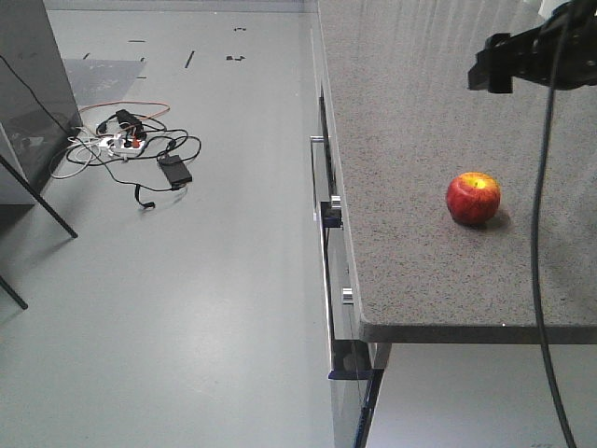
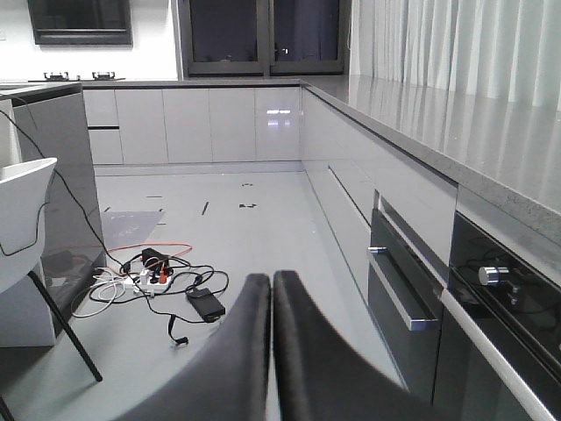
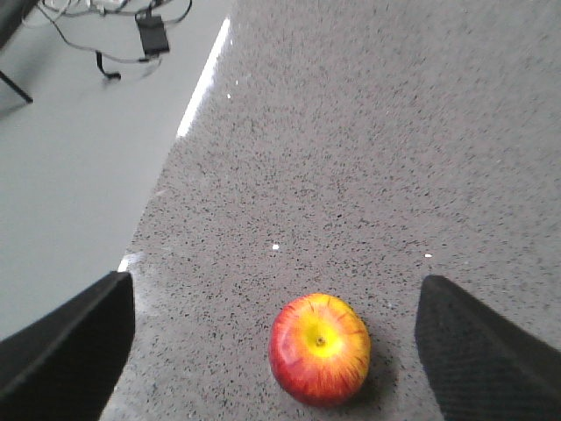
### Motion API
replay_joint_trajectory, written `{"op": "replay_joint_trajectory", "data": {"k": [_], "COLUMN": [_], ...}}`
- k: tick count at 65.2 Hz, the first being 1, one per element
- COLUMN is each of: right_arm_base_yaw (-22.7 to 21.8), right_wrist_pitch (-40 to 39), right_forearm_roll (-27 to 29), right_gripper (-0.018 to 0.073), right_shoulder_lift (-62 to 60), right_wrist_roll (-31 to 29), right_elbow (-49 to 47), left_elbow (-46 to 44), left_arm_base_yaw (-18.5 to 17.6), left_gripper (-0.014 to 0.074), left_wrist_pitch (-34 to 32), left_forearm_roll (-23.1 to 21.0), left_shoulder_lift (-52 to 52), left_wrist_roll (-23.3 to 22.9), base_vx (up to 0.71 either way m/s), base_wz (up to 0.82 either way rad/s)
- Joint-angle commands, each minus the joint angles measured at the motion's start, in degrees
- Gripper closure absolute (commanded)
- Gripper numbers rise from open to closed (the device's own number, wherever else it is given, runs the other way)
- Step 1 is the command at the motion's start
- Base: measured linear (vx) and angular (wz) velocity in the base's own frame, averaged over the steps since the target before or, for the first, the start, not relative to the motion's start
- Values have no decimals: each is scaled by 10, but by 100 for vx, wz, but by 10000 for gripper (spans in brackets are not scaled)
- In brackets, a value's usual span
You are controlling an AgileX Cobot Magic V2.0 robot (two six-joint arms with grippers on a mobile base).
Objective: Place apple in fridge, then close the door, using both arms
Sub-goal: 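Move the right gripper, open, down over the red-yellow apple, then close the right gripper around the apple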
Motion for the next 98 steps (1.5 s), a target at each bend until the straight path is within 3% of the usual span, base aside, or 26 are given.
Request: {"op": "replay_joint_trajectory", "data": {"k": [1, 43, 98], "right_arm_base_yaw": [-2, -2, -2], "right_wrist_pitch": [-11, -5, 53], "right_forearm_roll": [3, -68, -80], "right_gripper": [-57, -49, -1], "right_shoulder_lift": [20, 170, 228], "right_wrist_roll": [11, 73, 79], "right_elbow": [-53, -90, -90], "left_elbow": [-10, -10, -10], "left_arm_base_yaw": [1, 1, 1], "left_gripper": [603, 603, 603], "left_wrist_pitch": [-36, -36, -36], "left_forearm_roll": [0, 0, 0], "left_shoulder_lift": [-9, -9, -9], "left_wrist_roll": [-1, -1, -1], "base_vx": [0, 0, 0], "base_wz": [0, 0, 0]}}
